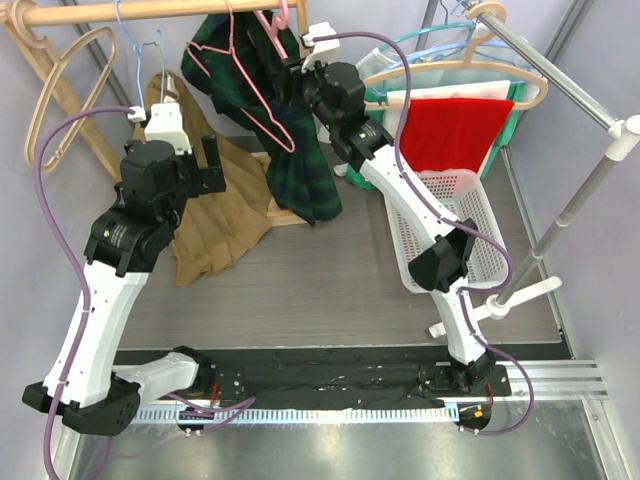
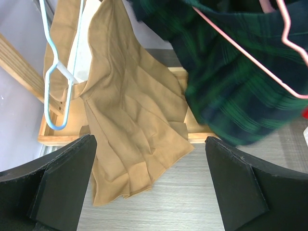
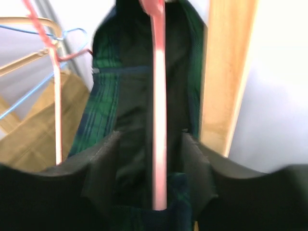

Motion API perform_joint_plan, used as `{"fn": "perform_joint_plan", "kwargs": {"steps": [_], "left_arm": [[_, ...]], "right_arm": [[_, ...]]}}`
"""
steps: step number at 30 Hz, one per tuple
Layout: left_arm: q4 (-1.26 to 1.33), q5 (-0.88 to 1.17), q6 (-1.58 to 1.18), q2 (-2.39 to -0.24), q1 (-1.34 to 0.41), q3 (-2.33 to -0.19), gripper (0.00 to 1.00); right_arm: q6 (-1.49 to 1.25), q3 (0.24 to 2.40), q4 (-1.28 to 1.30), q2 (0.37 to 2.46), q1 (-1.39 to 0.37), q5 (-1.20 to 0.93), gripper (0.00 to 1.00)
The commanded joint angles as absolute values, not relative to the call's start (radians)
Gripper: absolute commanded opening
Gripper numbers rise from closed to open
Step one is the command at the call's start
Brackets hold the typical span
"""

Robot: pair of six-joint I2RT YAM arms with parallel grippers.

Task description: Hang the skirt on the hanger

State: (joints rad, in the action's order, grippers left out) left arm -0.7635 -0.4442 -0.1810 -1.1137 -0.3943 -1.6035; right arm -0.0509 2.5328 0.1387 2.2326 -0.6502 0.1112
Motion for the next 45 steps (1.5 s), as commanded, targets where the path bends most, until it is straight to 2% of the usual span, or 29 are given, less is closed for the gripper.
{"fn": "perform_joint_plan", "kwargs": {"steps": [1, 2, 13, 15, 16, 19, 20, 24, 29, 38, 45], "left_arm": [[-0.767, -0.431, -0.198, -1.091, -0.397, -1.598, 1.00], [-0.764, -0.430, -0.198, -1.089, -0.396, -1.592, 1.00], [-0.756, -0.373, -0.216, -1.036, -0.396, -1.517, 1.00], [-0.758, -0.370, -0.221, -1.011, -0.396, -1.497, 1.00], [-0.761, -0.373, -0.224, -1.000, -0.396, -1.473, 1.00], [-0.768, -0.396, -0.251, -0.959, -0.396, -1.421, 1.00], [-0.769, -0.396, -0.256, -0.937, -0.397, -1.405, 1.00], [-0.767, -0.393, -0.294, -0.890, -0.397, -1.332, 1.00], [-0.752, -0.362, -0.368, -0.858, -0.397, -1.232, 1.00], [-0.718, -0.302, -0.474, -0.888, -0.397, -1.071, 1.00], [-0.689, -0.296, -0.491, -0.853, -0.397, -0.997, 1.00]], "right_arm": [[-0.098, 2.549, 0.058, 2.102, -0.632, 0.126, 0.64], [-0.103, 2.553, 0.086, 2.091, -0.630, 0.118, 0.68], [-0.106, 2.372, 0.233, 1.809, -0.632, 0.103, 0.85], [-0.098, 2.321, 0.303, 1.737, -0.630, 0.100, 0.92], [-0.098, 2.297, 0.355, 1.712, -0.630, 0.101, 0.99], [-0.092, 2.124, 0.434, 1.585, -0.630, 0.145, 1.00], [-0.095, 1.989, 0.436, 1.539, -0.632, 0.158, 1.00], [-0.135, 1.679, 0.419, 1.309, -0.632, 0.204, 1.00], [-0.166, 1.413, 0.410, 1.168, -0.630, 0.238, 1.00], [-0.265, 1.155, 0.420, 1.065, -0.630, 0.262, 1.00], [-0.304, 1.068, 0.402, 1.023, -0.632, 0.250, 1.00]]}}
